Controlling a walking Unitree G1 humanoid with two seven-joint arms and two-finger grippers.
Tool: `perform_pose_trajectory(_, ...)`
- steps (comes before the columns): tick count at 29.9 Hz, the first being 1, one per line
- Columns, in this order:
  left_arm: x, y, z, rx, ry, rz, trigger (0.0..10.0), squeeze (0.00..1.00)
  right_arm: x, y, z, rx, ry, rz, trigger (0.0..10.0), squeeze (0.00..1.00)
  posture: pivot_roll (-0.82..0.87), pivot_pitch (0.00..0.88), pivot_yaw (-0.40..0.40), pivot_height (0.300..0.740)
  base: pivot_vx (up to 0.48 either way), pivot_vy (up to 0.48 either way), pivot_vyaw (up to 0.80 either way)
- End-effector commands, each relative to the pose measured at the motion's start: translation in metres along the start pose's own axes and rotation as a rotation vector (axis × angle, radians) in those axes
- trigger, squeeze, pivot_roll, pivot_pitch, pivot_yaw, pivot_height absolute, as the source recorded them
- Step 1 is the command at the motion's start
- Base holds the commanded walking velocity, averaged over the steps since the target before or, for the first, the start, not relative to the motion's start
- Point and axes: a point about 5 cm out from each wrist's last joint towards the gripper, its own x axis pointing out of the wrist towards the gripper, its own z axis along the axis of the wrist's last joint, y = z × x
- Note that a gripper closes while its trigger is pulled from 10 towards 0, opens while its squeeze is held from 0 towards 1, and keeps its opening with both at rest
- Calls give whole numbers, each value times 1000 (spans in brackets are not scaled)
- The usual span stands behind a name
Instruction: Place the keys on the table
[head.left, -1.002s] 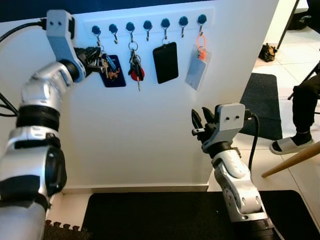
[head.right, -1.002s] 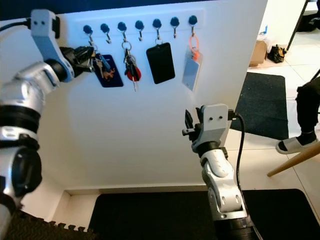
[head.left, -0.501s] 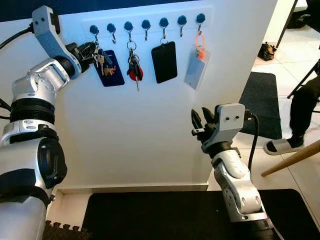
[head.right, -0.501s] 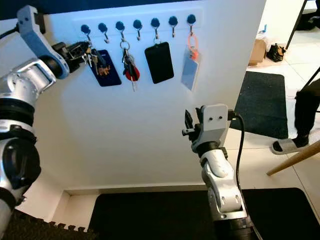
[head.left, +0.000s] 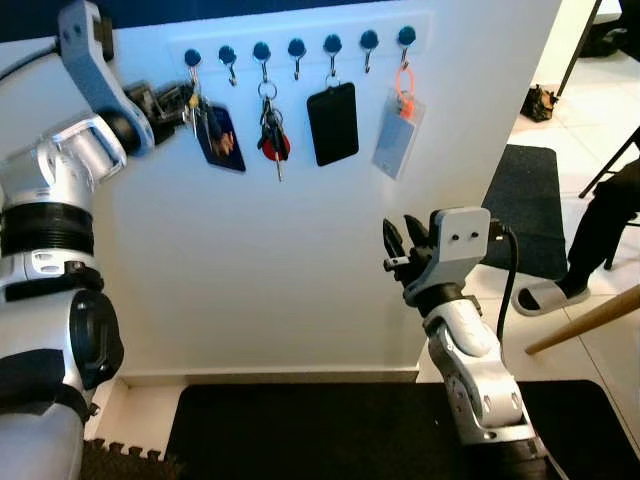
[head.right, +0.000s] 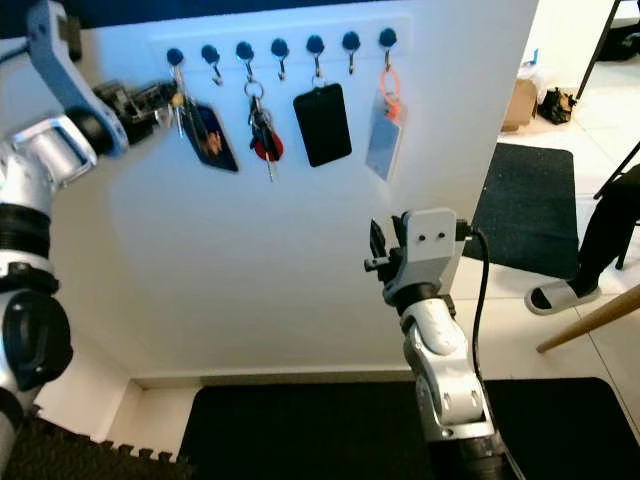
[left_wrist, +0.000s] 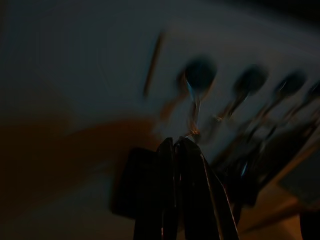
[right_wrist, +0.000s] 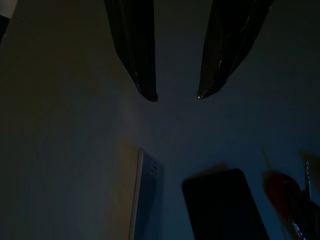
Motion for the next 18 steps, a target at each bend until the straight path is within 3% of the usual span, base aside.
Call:
perform_pose_trajectory(1, -5, 2, 6, 34, 2, 13, 10000, 0, -1, 3, -1, 14, 2, 10, 10000, 0, 80, 258, 130, 740, 0, 0, 0)
perform_pose_trajectory(5, -3, 0, -5, 38, 43, 9, 10000, 0, 0, 4, 0, 14, 1, 12, 10000, 0, 79, 258, 130, 740, 0, 0, 0)
perform_pose_trajectory(14, -6, -5, 1, 36, 33, -23, 10000, 0, -2, 2, 0, 11, 4, 5, 10000, 0, 75, 265, 135, 740, 0, 0, 0)
perform_pose_trajectory(18, -5, -2, -6, 51, 71, 3, 10000, 0, -2, 2, 0, 12, 4, 5, 10000, 0, 80, 265, 134, 740, 0, 0, 0)
